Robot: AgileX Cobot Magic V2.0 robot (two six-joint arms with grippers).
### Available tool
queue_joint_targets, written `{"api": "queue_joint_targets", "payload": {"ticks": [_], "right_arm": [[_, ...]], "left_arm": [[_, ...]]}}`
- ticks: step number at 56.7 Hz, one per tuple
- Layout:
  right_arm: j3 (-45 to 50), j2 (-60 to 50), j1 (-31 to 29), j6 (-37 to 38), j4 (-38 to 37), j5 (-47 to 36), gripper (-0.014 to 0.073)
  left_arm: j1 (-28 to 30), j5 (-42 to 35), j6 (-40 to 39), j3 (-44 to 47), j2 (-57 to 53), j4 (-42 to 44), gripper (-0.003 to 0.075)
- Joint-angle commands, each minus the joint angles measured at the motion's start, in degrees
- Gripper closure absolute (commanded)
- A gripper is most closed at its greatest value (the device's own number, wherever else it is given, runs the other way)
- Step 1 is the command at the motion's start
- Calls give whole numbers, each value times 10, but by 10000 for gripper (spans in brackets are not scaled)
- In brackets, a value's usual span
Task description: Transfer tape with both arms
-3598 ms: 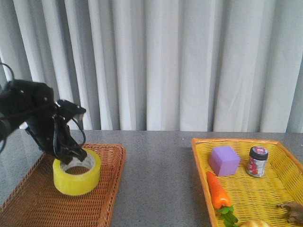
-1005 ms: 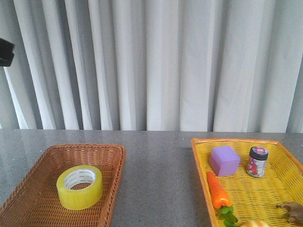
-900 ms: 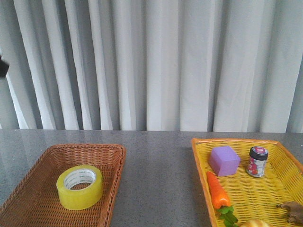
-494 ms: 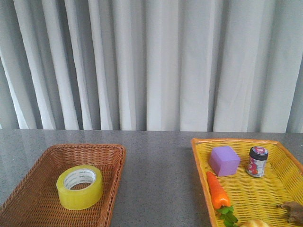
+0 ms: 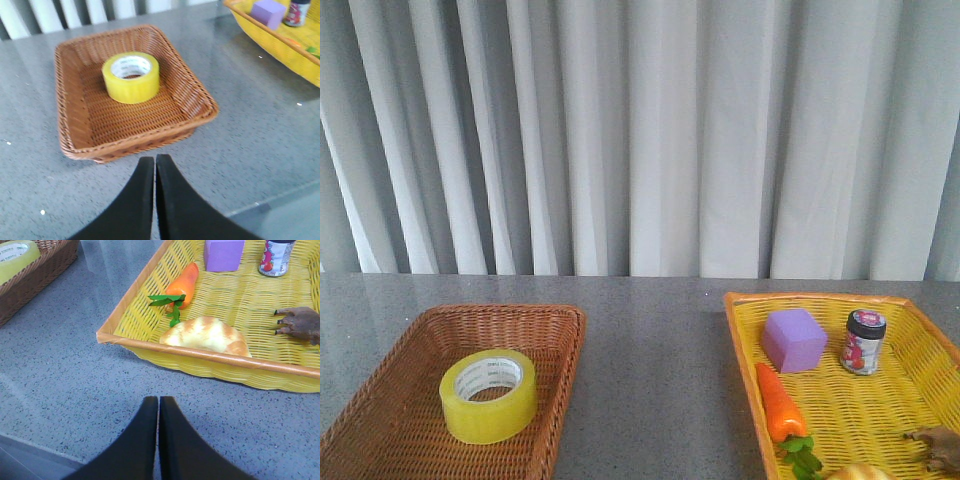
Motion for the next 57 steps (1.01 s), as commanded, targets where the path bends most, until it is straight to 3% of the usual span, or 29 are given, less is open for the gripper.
{"api": "queue_joint_targets", "payload": {"ticks": [1,14,22,29,33,36,57], "right_arm": [[-16,5,0,-1,-4,-38,594],[-16,5,0,-1,-4,-38,594],[-16,5,0,-1,-4,-38,594],[-16,5,0,-1,-4,-38,594],[-16,5,0,-1,-4,-38,594],[-16,5,0,-1,-4,-38,594],[-16,5,0,-1,-6,-38,594]], "left_arm": [[-2,-97,8,35,-12,5,727],[-2,-364,92,214,-38,-1,726],[0,-543,103,321,-76,-1,726],[0,-634,101,412,-148,-1,726],[0,-651,88,446,-191,-2,726],[0,-602,84,440,-218,-1,726],[12,-529,84,440,-206,-1,726]]}}
